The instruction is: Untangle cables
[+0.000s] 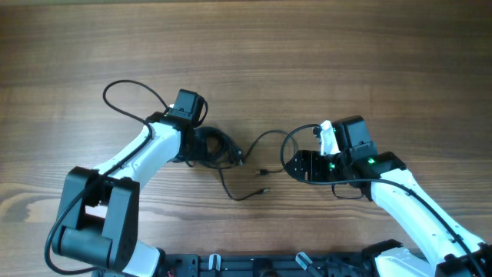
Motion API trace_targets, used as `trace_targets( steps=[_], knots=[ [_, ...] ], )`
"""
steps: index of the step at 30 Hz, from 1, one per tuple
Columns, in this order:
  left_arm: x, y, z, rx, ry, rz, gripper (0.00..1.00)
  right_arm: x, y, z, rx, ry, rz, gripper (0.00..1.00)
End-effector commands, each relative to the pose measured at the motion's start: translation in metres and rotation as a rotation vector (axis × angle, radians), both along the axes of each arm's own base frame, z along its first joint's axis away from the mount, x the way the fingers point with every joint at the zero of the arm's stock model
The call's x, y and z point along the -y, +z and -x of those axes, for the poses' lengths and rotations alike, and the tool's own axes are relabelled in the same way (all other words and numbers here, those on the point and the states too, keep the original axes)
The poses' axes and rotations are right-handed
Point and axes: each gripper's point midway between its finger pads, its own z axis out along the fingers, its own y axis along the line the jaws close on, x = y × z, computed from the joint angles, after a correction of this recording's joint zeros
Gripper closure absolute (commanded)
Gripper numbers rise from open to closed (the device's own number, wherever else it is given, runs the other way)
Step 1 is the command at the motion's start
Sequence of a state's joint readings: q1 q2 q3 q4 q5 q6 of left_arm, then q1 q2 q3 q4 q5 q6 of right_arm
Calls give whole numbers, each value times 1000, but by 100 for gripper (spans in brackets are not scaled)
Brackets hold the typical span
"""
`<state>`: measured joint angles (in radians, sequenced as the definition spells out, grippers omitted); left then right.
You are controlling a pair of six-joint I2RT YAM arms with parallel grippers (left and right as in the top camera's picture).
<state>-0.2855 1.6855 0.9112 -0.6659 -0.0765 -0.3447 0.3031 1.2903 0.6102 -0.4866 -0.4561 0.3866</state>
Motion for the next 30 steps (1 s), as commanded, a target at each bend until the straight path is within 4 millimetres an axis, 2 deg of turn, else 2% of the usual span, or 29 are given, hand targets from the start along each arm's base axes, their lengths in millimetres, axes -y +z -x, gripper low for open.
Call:
trace_targets(
  steps=[1,2,4,6,7,8,9,13,16,18,21,24,30],
  knots=[
    [5,-7,2,-17,10,44,91,-2,2,-1,2,6,-13,16],
    [5,-6,2,-17,10,44,96,-2,2,0,1,7,-13,15],
    [13,-3,3,-17,-5,86,96,-7,5,1,0,24,-42,16],
    [30,11,0,9,-86,178,96,-12,11,-2,33,63,-59,27],
    [42,25,-3,40,-144,240,96,-11,16,-7,54,76,-47,30],
    [60,51,-7,97,-229,338,96,-8,27,-15,83,90,-3,30],
    [70,67,-7,132,-272,399,96,-7,36,-20,106,111,11,29],
    [98,133,4,276,-384,596,96,-16,84,-43,224,171,1,23],
    [106,149,11,301,-416,659,96,-20,86,-44,236,181,-4,23],
    [119,160,16,300,-454,750,96,-31,89,-42,257,213,-14,22],
    [120,162,16,304,-460,761,96,-47,95,-41,285,237,-39,21],
    [131,172,24,302,-515,846,96,-61,99,-38,313,272,-56,20],
    [155,209,52,290,-684,1112,96,-67,113,-56,403,239,-77,20]
  ],
)
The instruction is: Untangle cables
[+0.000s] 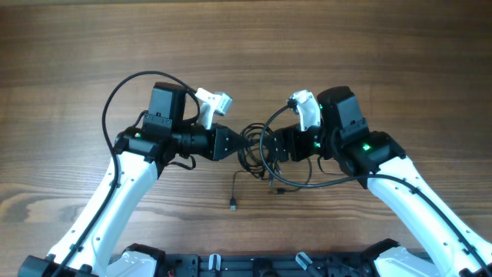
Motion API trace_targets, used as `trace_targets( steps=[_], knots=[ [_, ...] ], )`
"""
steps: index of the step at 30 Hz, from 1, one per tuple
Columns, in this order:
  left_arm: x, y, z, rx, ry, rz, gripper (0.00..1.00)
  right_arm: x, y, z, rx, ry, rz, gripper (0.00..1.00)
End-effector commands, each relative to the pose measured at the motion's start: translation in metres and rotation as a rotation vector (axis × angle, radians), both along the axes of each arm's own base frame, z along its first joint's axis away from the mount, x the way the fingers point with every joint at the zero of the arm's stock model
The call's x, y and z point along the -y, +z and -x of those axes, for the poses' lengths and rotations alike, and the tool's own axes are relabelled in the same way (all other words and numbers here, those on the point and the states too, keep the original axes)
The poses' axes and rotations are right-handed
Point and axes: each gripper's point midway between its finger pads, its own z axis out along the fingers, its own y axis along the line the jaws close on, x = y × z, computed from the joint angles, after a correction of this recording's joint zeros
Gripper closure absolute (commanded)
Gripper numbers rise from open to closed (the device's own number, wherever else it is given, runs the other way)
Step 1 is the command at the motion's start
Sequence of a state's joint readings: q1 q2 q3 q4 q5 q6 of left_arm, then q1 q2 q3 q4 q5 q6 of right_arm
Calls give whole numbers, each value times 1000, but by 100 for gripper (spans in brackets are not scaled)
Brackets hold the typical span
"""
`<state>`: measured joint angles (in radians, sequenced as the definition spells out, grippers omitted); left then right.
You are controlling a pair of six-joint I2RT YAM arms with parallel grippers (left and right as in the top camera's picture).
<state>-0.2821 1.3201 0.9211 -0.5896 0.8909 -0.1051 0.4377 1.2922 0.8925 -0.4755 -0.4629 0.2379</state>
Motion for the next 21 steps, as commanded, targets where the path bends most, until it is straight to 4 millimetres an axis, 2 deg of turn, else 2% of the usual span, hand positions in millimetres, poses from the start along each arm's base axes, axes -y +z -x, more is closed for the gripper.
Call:
trace_targets(
  steps=[1,3,5,6,8,10,12,14,16,18,21],
  knots=[
    [15,39,18,45,-147,187,96,-4,12,-11,55,-12,-20,21],
    [18,48,22,53,-179,234,96,-6,12,-14,65,-12,-24,29],
    [20,55,24,68,-204,271,96,-3,4,-18,37,-48,-8,52],
    [20,55,23,73,-202,269,96,-1,-3,-20,6,-83,2,71],
    [16,42,13,85,-146,191,94,-2,-14,-20,-86,-143,-20,85],
    [8,26,3,85,-79,93,82,-17,-6,-13,-118,-82,-104,89],
    [-2,9,-3,69,-16,-10,67,-34,13,-10,-93,4,-207,92],
    [-15,-8,-10,59,48,-119,67,-42,25,-9,-72,53,-263,94],
    [-36,-28,-17,50,136,-271,69,-55,46,-1,-46,157,-365,94],
    [-49,-37,-22,55,179,-351,69,-60,57,2,-29,204,-409,94],
    [-53,-38,-25,65,194,-375,70,-60,56,2,-37,199,-410,94]
  ],
)
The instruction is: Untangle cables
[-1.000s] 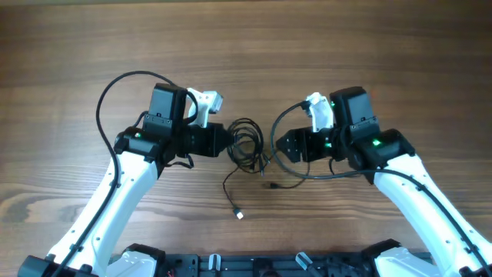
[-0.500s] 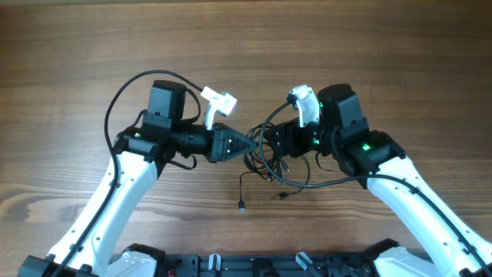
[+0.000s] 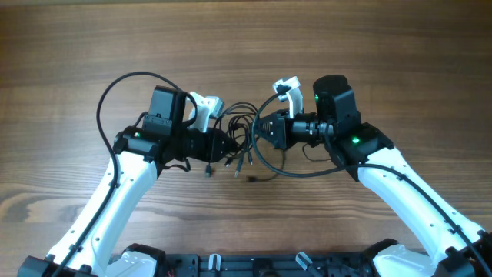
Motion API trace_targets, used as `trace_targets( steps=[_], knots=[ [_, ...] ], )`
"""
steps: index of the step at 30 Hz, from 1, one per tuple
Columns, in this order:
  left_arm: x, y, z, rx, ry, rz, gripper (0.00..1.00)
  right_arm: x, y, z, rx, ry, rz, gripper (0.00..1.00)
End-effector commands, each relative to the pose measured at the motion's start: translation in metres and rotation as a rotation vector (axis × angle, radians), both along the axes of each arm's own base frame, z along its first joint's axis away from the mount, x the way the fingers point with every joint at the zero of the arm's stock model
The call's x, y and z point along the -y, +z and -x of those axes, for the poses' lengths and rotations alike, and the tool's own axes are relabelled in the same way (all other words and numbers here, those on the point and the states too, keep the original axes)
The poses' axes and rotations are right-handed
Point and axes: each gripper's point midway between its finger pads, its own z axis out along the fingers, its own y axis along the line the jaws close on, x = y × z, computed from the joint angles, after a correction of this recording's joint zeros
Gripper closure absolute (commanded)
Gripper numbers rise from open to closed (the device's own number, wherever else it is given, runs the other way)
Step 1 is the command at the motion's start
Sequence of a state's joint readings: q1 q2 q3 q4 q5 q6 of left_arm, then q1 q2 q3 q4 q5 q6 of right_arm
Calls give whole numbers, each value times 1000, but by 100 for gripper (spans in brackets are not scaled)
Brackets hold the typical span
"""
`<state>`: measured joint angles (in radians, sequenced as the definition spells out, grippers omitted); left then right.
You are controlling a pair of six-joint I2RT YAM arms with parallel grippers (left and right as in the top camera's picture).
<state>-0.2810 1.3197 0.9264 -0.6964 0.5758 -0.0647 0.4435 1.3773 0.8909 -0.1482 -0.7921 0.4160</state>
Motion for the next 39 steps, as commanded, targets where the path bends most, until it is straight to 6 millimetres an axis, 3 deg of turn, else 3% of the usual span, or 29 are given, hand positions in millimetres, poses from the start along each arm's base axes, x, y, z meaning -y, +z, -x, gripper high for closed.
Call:
trace_targets(
  steps=[1,5,8,9,12,13,16,18,23,25,26,27,28,30,31,35,39],
  knots=[
    [-14,1,-12,56,51,-83,72,-5,13,7,-9,54,-53,95],
    [-15,0,-9,36,55,-82,81,4,1,-10,-78,-93,1,96],
    [-11,-5,19,-93,18,-52,89,24,-18,-31,-193,-332,68,96],
    [-15,-11,36,-174,15,-71,95,38,-30,-39,-244,-453,112,96],
    [-18,-14,47,-218,8,-87,96,79,-66,-37,-392,-723,264,96],
    [-19,-14,44,-209,11,-89,96,90,-75,-33,-411,-765,317,96],
    [-25,-11,29,-168,51,-70,96,96,-82,-26,-395,-737,380,96],
    [-34,-4,17,-154,99,-27,96,117,-95,-17,-443,-828,473,96],
    [-75,17,-17,-161,328,126,96,129,-102,-8,-461,-857,540,96],
    [-100,21,-26,-245,519,205,96,126,-100,-11,-438,-828,531,96],
    [-105,24,-28,-290,583,259,94,112,-94,-15,-377,-719,504,96],
    [-106,26,-28,-299,592,275,89,95,-86,-17,-321,-601,460,96],
    [-106,25,-28,-298,592,271,77,70,-72,-15,-244,-432,381,96],
    [-110,23,-29,-289,605,250,75,23,-36,5,-100,-78,174,96],
    [-112,22,-31,-281,612,238,73,10,-21,16,-69,31,91,96],
    [-107,22,-30,-275,585,239,78,-4,5,32,-39,171,-47,96],
    [-73,29,-22,-231,411,249,77,-13,31,27,-6,190,-149,96]
  ],
)
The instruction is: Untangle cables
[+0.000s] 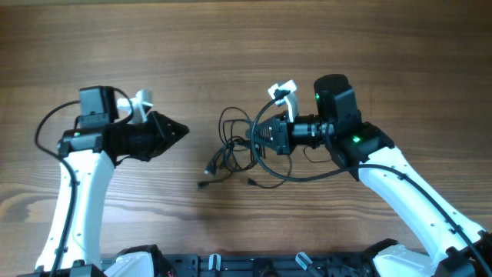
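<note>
A tangle of thin black cables point(234, 146) lies mid-table, with loose plug ends point(204, 183) trailing toward the front. My right gripper point(260, 132) is shut on the right side of the tangle, and one wide loop point(296, 176) sweeps under its wrist. The left gripper point(184, 129) hovers to the left, well apart from the cables. Its fingers meet in a point with nothing between them.
The wooden table point(246, 46) bears only the cables. The left arm's own lead point(40, 138) loops out at the far left. The arm bases and a black rail point(254, 265) line the front edge.
The left gripper was at the left side of the tangle and now sits far to the left, clear of it. The tangle now spreads wider, with plug ends further left. The right gripper has barely moved.
At first both grippers were low and apart, each on part of the cables. Then they stood close together mid-table on one bunched tangle, and stayed so. Now the left gripper is clear of the tangle while the right still holds it.
</note>
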Motion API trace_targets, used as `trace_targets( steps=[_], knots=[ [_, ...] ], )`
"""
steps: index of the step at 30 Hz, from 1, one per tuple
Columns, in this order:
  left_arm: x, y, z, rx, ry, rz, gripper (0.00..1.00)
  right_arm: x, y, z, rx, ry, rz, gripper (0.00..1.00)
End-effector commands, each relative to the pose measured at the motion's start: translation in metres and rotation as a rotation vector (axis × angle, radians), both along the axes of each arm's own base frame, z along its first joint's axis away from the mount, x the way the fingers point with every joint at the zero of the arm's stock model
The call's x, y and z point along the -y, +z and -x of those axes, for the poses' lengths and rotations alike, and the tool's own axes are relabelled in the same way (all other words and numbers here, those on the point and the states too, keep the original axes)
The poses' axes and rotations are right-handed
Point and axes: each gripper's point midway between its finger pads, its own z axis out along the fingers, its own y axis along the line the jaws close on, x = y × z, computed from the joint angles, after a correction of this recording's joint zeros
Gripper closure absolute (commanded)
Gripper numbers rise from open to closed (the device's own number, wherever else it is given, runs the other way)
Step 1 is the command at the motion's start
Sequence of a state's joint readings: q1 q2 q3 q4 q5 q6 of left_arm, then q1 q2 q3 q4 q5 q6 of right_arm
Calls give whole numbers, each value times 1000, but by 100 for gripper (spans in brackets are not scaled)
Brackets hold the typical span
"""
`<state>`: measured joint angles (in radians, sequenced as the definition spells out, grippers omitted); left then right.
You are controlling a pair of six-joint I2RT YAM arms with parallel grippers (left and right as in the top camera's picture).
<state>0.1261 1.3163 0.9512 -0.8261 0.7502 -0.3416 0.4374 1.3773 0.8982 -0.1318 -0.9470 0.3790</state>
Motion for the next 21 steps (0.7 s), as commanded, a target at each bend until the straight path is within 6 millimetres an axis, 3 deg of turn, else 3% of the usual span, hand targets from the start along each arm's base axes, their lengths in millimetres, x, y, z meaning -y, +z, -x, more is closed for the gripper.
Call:
trace_targets(
  steps=[1,4,6,12,21],
  knots=[
    [37,19,6,121,-192,39,75,-6,18,7,-8,56,-72,96],
    [71,25,15,189,-333,51,61,-6,19,7,-19,51,-76,96],
    [87,25,16,222,-388,34,60,-6,19,7,-20,51,-76,96],
    [92,-15,17,157,-415,-164,62,-6,18,7,-19,51,-76,96],
    [93,-22,19,137,-426,-198,61,-6,17,4,-16,37,-68,96]
  ],
)
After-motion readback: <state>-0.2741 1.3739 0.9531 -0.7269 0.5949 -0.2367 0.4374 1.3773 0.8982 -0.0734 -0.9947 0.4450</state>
